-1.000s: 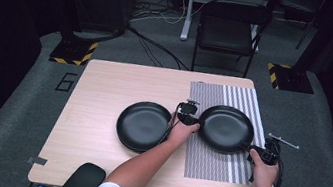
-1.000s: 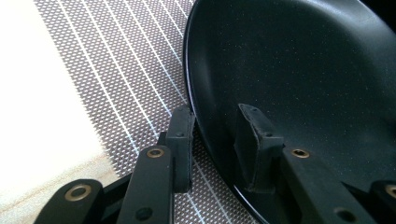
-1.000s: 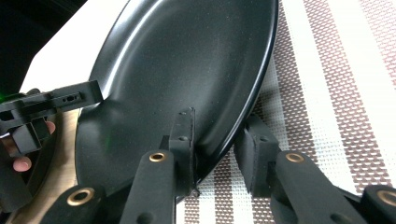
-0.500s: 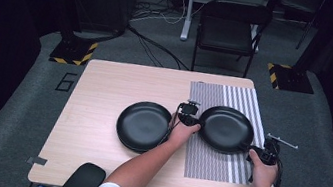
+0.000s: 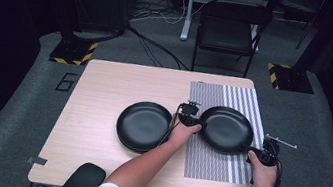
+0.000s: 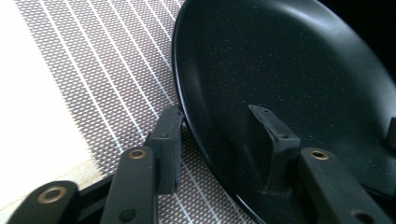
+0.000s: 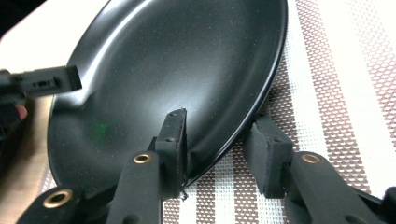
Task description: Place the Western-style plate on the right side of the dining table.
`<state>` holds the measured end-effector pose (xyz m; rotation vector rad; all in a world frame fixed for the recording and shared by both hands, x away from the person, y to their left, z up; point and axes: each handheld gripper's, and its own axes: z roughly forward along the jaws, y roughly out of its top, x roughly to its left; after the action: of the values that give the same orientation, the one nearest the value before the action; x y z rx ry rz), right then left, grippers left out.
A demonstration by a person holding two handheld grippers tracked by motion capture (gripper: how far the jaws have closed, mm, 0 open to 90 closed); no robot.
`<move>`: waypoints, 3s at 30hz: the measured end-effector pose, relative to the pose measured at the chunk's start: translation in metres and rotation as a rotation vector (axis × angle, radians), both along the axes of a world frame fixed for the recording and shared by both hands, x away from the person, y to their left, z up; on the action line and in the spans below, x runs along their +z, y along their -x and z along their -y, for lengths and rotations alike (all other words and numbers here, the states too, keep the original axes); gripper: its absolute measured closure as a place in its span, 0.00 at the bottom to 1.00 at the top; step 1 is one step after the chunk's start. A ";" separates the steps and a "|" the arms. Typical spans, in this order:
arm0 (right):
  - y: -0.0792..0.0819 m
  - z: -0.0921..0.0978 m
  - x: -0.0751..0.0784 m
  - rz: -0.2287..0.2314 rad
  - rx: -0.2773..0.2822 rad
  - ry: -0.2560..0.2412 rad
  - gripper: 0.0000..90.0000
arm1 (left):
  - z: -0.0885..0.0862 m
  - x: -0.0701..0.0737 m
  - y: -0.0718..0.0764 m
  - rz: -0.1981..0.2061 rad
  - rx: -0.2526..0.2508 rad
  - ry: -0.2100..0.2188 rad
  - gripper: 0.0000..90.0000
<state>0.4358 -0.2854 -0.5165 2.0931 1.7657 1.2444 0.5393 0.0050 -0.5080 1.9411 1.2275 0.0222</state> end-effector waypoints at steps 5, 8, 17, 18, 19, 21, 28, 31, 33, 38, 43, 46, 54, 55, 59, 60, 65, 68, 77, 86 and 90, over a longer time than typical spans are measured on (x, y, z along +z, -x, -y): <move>0.002 -0.002 0.002 0.014 0.015 0.030 0.62 | -0.002 0.003 0.000 0.007 -0.001 0.008 0.58; 0.004 -0.001 0.004 0.013 0.019 0.032 0.61 | -0.004 0.005 0.000 0.007 -0.004 0.011 0.58; 0.009 -0.002 0.008 0.019 0.024 0.051 0.59 | -0.007 0.007 0.001 0.011 -0.009 0.011 0.57; 0.009 -0.002 0.008 0.021 0.024 0.048 0.59 | -0.008 0.008 0.001 0.017 -0.013 0.006 0.56; 0.010 -0.001 0.009 0.024 0.023 0.055 0.59 | -0.008 0.008 0.002 0.018 -0.013 0.008 0.56; 0.011 -0.001 0.010 0.029 0.019 0.059 0.59 | -0.009 0.010 0.002 0.021 -0.010 0.008 0.56; 0.016 0.001 0.019 0.056 0.015 0.078 0.59 | -0.015 0.017 0.004 0.046 -0.007 -0.002 0.53; 0.018 -0.001 0.024 0.082 0.014 0.091 0.59 | -0.020 0.021 0.006 0.060 -0.020 -0.009 0.53; 0.018 -0.004 0.029 0.100 0.018 0.094 0.59 | -0.023 0.025 0.008 0.074 -0.022 -0.011 0.53; 0.018 -0.016 0.039 0.136 0.055 0.129 0.58 | -0.039 0.033 0.010 0.099 -0.009 -0.006 0.53; 0.015 -0.030 0.045 0.156 0.082 0.167 0.58 | -0.058 0.038 0.011 0.101 0.017 0.000 0.53; 0.013 -0.037 0.048 0.163 0.103 0.168 0.58 | -0.072 0.042 0.013 0.108 0.041 0.007 0.53; 0.011 -0.048 0.052 0.167 0.138 0.166 0.58 | -0.100 0.048 0.019 0.138 0.063 -0.008 0.53; 0.011 -0.050 0.053 0.171 0.150 0.170 0.58 | -0.103 0.049 0.021 0.139 0.059 -0.011 0.53; 0.012 -0.059 0.057 0.179 0.175 0.161 0.58 | -0.114 0.051 0.028 0.160 0.057 -0.022 0.53; 0.012 -0.061 0.058 0.181 0.179 0.160 0.58 | -0.117 0.052 0.030 0.169 0.051 -0.032 0.53; 0.017 -0.068 0.062 0.191 0.236 0.168 0.57 | -0.137 0.056 0.038 0.193 0.059 -0.045 0.53; 0.022 -0.071 0.067 0.217 0.273 0.166 0.57 | -0.152 0.055 0.042 0.189 0.070 -0.042 0.53; 0.035 -0.087 0.068 0.241 0.381 0.199 0.56 | -0.184 0.048 0.055 0.183 0.115 -0.044 0.53; 0.042 -0.096 0.062 0.239 0.454 0.185 0.55 | -0.206 0.041 0.067 0.191 0.172 -0.053 0.54; 0.042 -0.101 0.057 0.225 0.471 0.162 0.55 | -0.216 0.038 0.074 0.192 0.187 -0.059 0.54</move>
<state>0.3938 -0.1844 -0.4591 1.4317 2.2350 1.3187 0.4654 0.2208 -0.4703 1.8203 1.2855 0.3368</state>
